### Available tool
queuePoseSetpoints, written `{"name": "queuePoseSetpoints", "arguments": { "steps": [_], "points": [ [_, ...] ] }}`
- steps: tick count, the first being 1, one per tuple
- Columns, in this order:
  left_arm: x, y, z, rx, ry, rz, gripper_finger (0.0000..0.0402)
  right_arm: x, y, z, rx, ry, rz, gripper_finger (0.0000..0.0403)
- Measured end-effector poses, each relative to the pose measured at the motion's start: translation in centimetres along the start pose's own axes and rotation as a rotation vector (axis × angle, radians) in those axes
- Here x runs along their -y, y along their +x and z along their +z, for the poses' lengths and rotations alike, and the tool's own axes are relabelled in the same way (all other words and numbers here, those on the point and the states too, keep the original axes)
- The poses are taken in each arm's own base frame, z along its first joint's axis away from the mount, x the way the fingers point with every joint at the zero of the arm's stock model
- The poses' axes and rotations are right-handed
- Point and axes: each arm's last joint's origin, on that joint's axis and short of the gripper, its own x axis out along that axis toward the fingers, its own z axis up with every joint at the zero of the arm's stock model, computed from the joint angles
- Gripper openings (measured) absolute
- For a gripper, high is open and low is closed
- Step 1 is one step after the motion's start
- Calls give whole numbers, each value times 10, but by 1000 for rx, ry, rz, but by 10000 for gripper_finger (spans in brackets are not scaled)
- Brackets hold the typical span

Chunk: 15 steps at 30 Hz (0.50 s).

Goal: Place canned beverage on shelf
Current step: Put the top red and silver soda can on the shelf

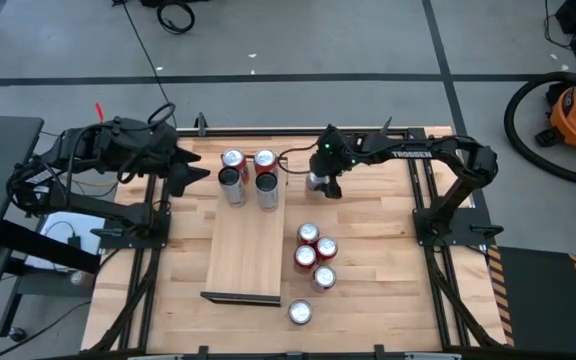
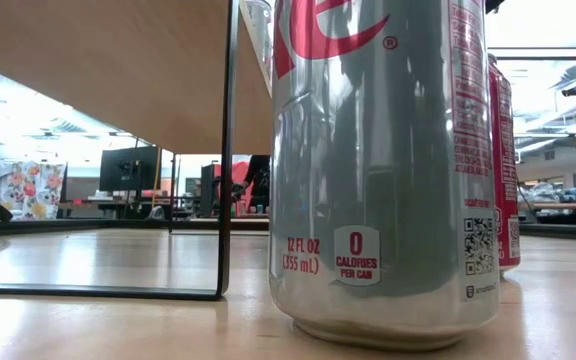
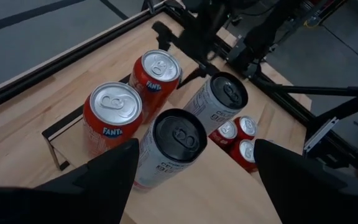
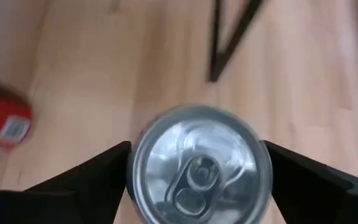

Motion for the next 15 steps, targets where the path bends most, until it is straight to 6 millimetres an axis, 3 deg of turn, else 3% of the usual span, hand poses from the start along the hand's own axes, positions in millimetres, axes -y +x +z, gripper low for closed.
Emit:
{"name": "queuePoseSetpoints", "arguments": {
  "steps": [7,15],
  "points": [
    [1,3,1,-6,87,4,329,1,-6,13,6,240,-113,395],
    [1,4,2,6,255,22,329,-8,-15,33,22,545,-292,395]
  ]
}}
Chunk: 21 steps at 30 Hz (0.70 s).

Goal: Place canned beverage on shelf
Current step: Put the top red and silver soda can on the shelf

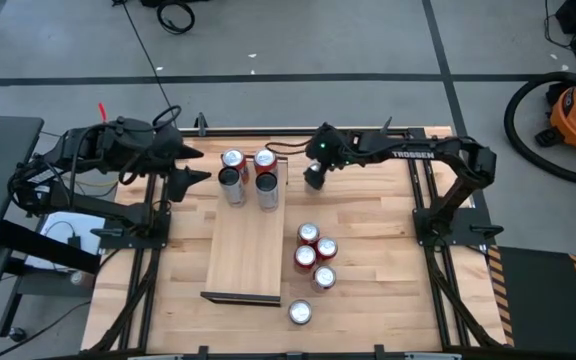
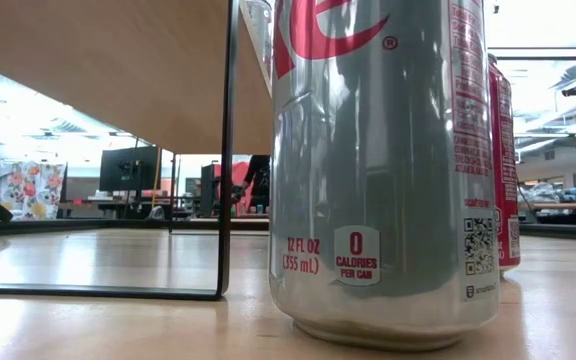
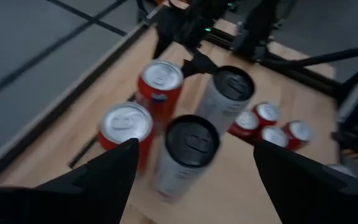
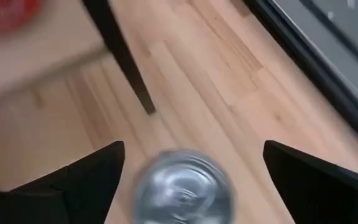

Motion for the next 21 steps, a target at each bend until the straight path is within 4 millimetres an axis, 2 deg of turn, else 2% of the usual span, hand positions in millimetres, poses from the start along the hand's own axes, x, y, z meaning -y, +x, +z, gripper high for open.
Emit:
{"name": "queuePoseSetpoints", "arguments": {
  "steps": [4,8,12,21],
  "points": [
    [-1,0,0,14,47,46,329,-6,-2,-1,8,145,-49,399],
    [-1,0,0,14,73,49,329,-11,-3,-8,-12,136,-156,396],
    [-1,0,0,14,86,50,329,-11,-3,-9,-22,130,-178,392],
    [-1,0,0,14,39,47,329,9,-3,-9,-50,243,-235,383]
  ]
}}
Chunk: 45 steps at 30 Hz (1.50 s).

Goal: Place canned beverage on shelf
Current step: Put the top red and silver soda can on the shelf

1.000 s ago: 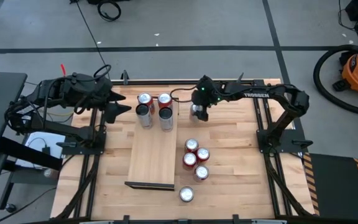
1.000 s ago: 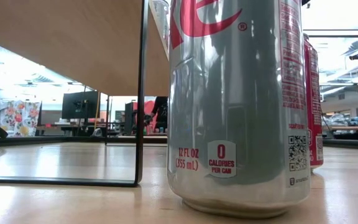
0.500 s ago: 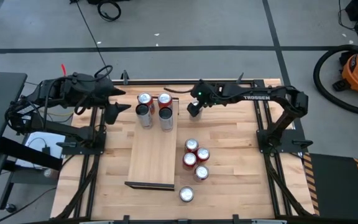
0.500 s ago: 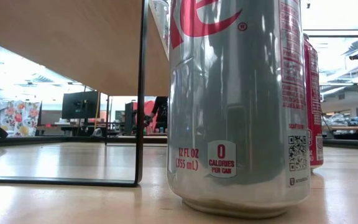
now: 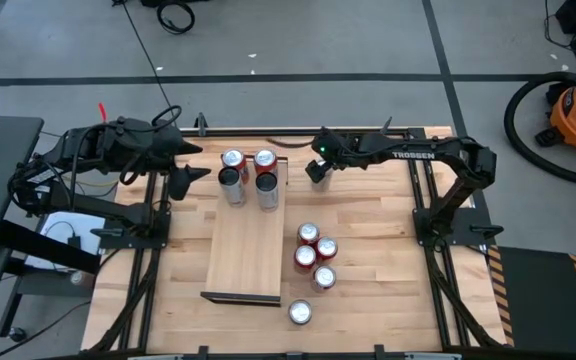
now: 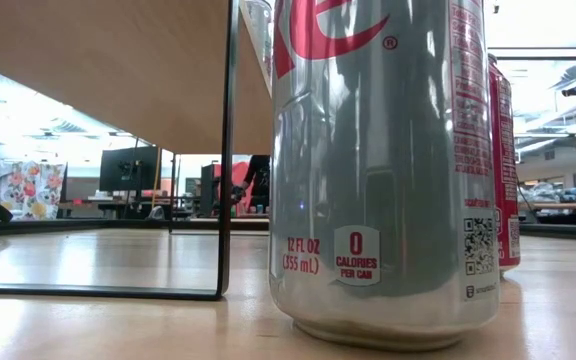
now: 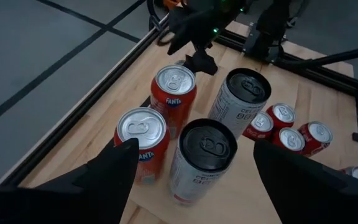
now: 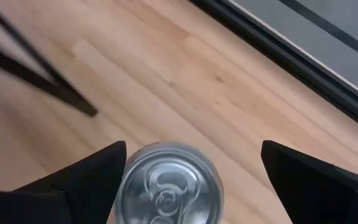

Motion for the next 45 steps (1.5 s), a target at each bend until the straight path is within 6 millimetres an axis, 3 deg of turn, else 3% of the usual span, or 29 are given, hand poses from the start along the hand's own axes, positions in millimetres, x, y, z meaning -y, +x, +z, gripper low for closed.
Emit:
{"name": "queuePoseSetpoints", "arguments": {
  "steps": [14,24,32,36,40,45],
  "points": [
    [1,0,3,34,-23,-12,329,59,12,5,-153,88,-146,380],
    [1,0,4,37,-18,-5,329,85,10,-2,-312,2,-156,379],
    [1,0,4,37,-26,-6,329,87,-36,13,-101,-77,47,379],
    [1,0,4,37,-40,-6,329,78,-57,10,-26,-79,135,379],
    [1,0,4,36,-63,-6,329,66,-61,-1,-26,-34,168,380],
    [1,0,4,36,-122,-7,329,59,-53,-19,-97,98,123,383]
  ]
}}
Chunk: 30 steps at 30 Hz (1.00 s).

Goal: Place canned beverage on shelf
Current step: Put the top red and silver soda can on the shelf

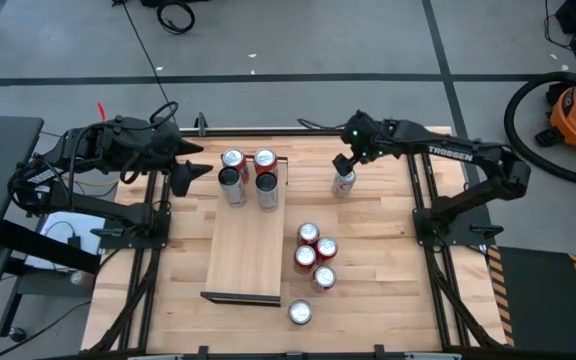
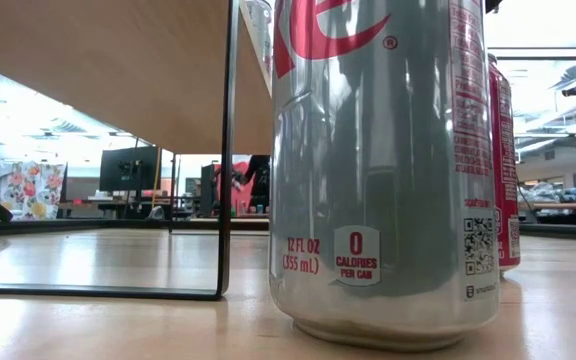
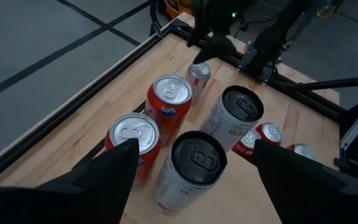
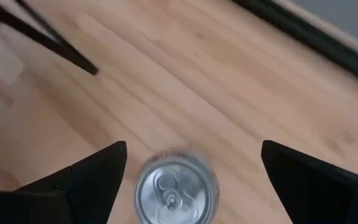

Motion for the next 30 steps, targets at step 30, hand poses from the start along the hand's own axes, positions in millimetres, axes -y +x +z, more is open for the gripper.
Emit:
{"name": "queuePoseSetpoints", "arguments": {
  "steps": [30],
  "points": [
    [1,0,0,-10,-157,-16,329,-13,55,-27,-273,-211,44,319]
  ]
}}
